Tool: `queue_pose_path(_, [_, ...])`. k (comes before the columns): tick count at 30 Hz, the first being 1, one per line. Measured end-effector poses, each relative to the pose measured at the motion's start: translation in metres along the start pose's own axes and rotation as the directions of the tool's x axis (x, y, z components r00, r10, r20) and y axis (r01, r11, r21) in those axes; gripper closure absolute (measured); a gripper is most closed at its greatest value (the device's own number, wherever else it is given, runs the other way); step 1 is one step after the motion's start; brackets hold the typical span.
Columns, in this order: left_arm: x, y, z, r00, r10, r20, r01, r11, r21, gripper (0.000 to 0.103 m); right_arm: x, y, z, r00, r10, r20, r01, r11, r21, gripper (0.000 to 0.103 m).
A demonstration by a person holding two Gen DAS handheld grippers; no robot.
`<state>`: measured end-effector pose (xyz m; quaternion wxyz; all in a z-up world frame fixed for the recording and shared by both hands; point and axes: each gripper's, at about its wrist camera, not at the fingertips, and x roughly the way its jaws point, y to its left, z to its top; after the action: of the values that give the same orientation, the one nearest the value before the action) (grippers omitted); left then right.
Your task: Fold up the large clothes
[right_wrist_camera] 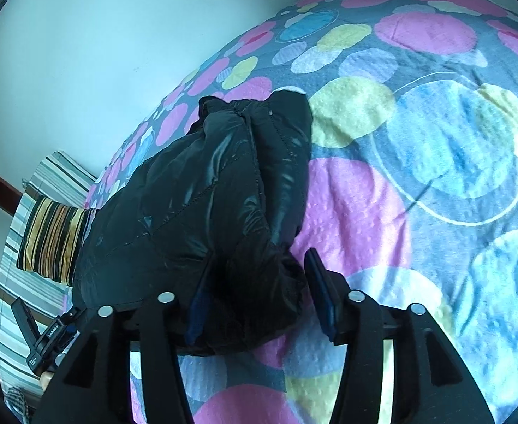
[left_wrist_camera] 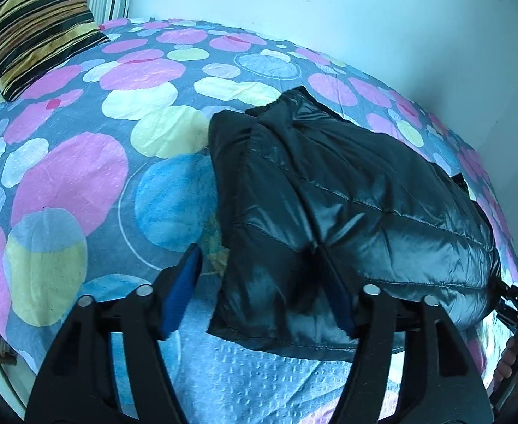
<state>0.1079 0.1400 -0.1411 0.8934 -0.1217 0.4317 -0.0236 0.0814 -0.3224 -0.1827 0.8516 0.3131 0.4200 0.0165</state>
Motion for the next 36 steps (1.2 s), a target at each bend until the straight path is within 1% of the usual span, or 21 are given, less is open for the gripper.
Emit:
queue_pose_path(2, [-0.002, 0.007, 0.003, 1.000, -0.003, 0.002, 0.003, 1.000, -0.016, 0.030, -0.008, 0.000, 0.002, 0.999, -0.040, 0.006, 0.040, 0.999, -0.007, 0.051])
queue_pose_path(4, [-0.003, 0.013, 0.008, 1.000, -0.010, 0.003, 0.010, 1.000, -0.026, 0.028, -0.019, 0.002, 0.004, 0.995, -0.098, 0.020, 0.098, 0.995, -0.026, 0.051])
queue_pose_path(6, [-0.003, 0.017, 0.011, 1.000, -0.017, 0.007, 0.018, 0.999, -0.033, 0.028, -0.030, 0.008, 0.006, 0.983, -0.176, 0.054, 0.179, 0.982, -0.054, 0.051])
queue_pose_path(8, [-0.004, 0.019, 0.014, 1.000, -0.025, 0.012, 0.025, 0.999, -0.033, 0.027, -0.040, 0.018, 0.008, 0.962, -0.251, 0.107, 0.260, 0.963, -0.077, 0.051])
queue_pose_path(9, [-0.004, 0.019, 0.016, 1.000, -0.028, 0.013, 0.028, 0.999, -0.034, 0.026, -0.043, 0.025, 0.008, 0.955, -0.268, 0.131, 0.280, 0.956, -0.090, 0.055])
queue_pose_path(10, [-0.003, 0.020, 0.017, 0.999, -0.032, 0.014, 0.032, 0.999, -0.034, 0.025, -0.045, 0.031, 0.009, 0.951, -0.272, 0.146, 0.288, 0.952, -0.103, 0.063])
queue_pose_path(11, [-0.003, 0.021, 0.018, 0.999, -0.037, 0.014, 0.038, 0.999, -0.037, 0.025, -0.046, 0.044, 0.009, 0.953, -0.256, 0.159, 0.278, 0.951, -0.133, 0.066])
queue_pose_path(12, [-0.002, 0.022, 0.019, 0.999, -0.040, 0.012, 0.041, 0.998, -0.041, 0.024, -0.045, 0.055, 0.008, 0.960, -0.230, 0.160, 0.255, 0.954, -0.158, 0.071])
queue_pose_path(13, [0.000, 0.023, 0.020, 0.999, -0.043, 0.009, 0.043, 0.998, -0.044, 0.024, -0.041, 0.065, 0.009, 0.966, -0.207, 0.154, 0.234, 0.956, -0.179, 0.073])
queue_pose_path(14, [0.002, 0.023, 0.021, 0.999, -0.045, 0.006, 0.045, 0.998, -0.045, 0.024, -0.034, 0.081, 0.007, 0.977, -0.168, 0.130, 0.194, 0.956, -0.220, 0.074])
queue_pose_path(16, [0.005, 0.024, 0.021, 0.999, -0.047, 0.000, 0.046, 0.998, -0.044, 0.024, -0.016, 0.108, 0.004, 0.990, -0.116, 0.086, 0.136, 0.949, -0.284, 0.080])
queue_pose_path(20, [0.010, 0.025, 0.023, 0.999, -0.049, -0.007, 0.049, 0.998, -0.038, 0.022, 0.023, 0.159, -0.005, 0.999, -0.032, 0.005, 0.032, 0.925, -0.378, 0.082])
queue_pose_path(23, [0.013, 0.026, 0.024, 0.999, -0.048, -0.009, 0.047, 0.998, -0.033, 0.020, 0.046, 0.187, -0.009, 1.000, -0.004, -0.025, -0.007, 0.900, -0.436, 0.082])
queue_pose_path(26, [0.014, 0.027, 0.026, 0.999, -0.050, -0.007, 0.049, 0.998, -0.029, 0.019, 0.067, 0.197, -0.011, 0.998, -0.013, -0.058, -0.015, 0.890, -0.455, 0.083])
queue_pose_path(29, [0.016, 0.028, 0.028, 0.998, -0.055, -0.004, 0.055, 0.998, -0.023, 0.018, 0.095, 0.197, -0.012, 0.992, -0.092, -0.087, 0.040, 0.881, -0.472, 0.085])
queue_pose_path(31, [0.018, 0.028, 0.030, 0.998, -0.062, -0.006, 0.061, 0.998, -0.019, 0.017, 0.106, 0.190, -0.013, 0.987, -0.121, -0.109, 0.057, 0.883, -0.465, 0.090])
queue_pose_path(34, [0.024, 0.026, 0.033, 0.997, -0.073, -0.014, 0.073, 0.997, -0.008, 0.014, 0.116, 0.186, -0.014, 0.982, -0.144, -0.125, 0.070, 0.883, -0.464, 0.092])
queue_pose_path(36, [0.028, 0.026, 0.037, 0.996, -0.086, -0.024, 0.086, 0.996, 0.002, 0.013, 0.119, 0.186, -0.016, 0.980, -0.156, -0.127, 0.079, 0.877, -0.475, 0.092])
